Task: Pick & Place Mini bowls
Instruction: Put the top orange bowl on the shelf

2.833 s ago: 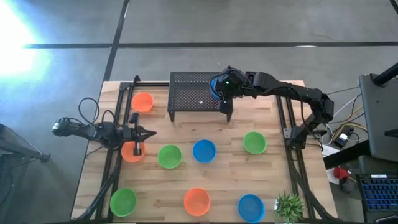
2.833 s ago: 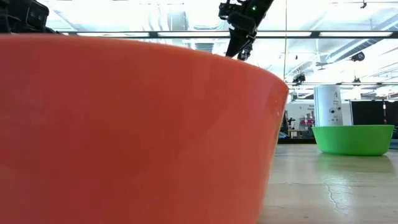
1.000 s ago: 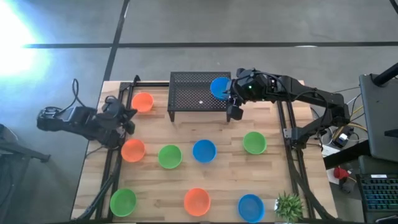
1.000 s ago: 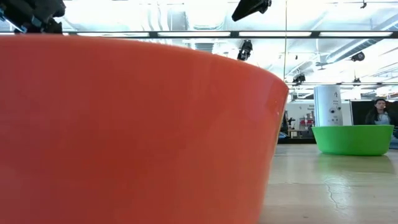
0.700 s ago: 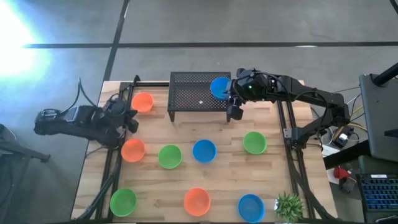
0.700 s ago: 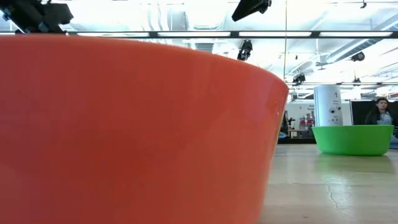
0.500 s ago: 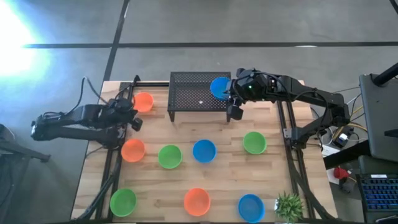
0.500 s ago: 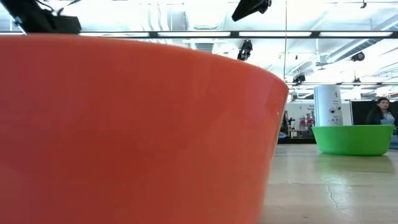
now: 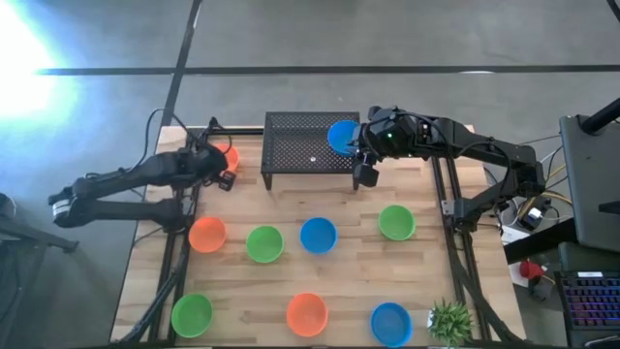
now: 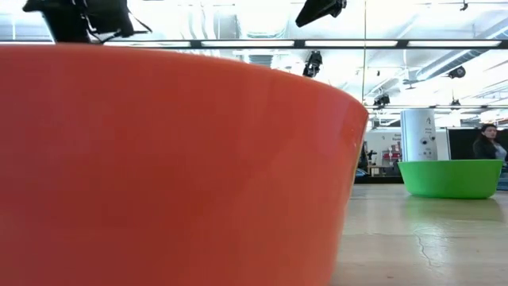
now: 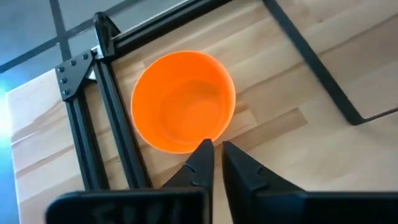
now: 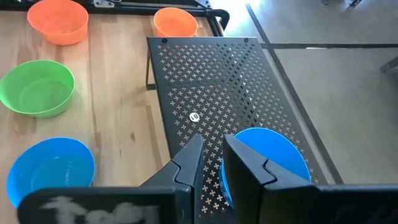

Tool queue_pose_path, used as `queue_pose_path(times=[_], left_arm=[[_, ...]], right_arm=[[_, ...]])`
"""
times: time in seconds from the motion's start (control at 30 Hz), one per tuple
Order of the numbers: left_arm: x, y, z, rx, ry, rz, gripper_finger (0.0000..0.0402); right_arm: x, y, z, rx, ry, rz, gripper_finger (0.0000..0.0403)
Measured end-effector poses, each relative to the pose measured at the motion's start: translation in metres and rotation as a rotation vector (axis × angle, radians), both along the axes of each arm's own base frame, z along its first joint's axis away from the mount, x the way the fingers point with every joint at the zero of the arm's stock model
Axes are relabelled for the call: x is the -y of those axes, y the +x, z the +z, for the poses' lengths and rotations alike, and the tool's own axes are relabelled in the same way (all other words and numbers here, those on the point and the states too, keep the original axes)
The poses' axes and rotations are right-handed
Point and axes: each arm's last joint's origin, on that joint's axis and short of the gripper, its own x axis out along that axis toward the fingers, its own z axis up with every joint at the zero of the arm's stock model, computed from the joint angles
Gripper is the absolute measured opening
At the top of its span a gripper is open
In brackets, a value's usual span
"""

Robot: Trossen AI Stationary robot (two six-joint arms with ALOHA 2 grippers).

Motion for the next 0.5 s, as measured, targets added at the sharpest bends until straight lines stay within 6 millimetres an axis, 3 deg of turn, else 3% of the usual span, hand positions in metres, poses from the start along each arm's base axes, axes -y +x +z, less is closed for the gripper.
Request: queue_pose_path(times=[0.2,0.5], left_arm=[[-0.005,0.016,-0.007,0.027,-0.059,-0.032,0.0073],[-0.013,0.029,-0.021,-0.047,-0.060,-0.009,0.0080]], right_arm=[[0.000,0.000,0.000,0.003,0.001,-0.002,0.0057],[0.000,0.000,0.000,0.003,0.000,-0.002,0.0056]])
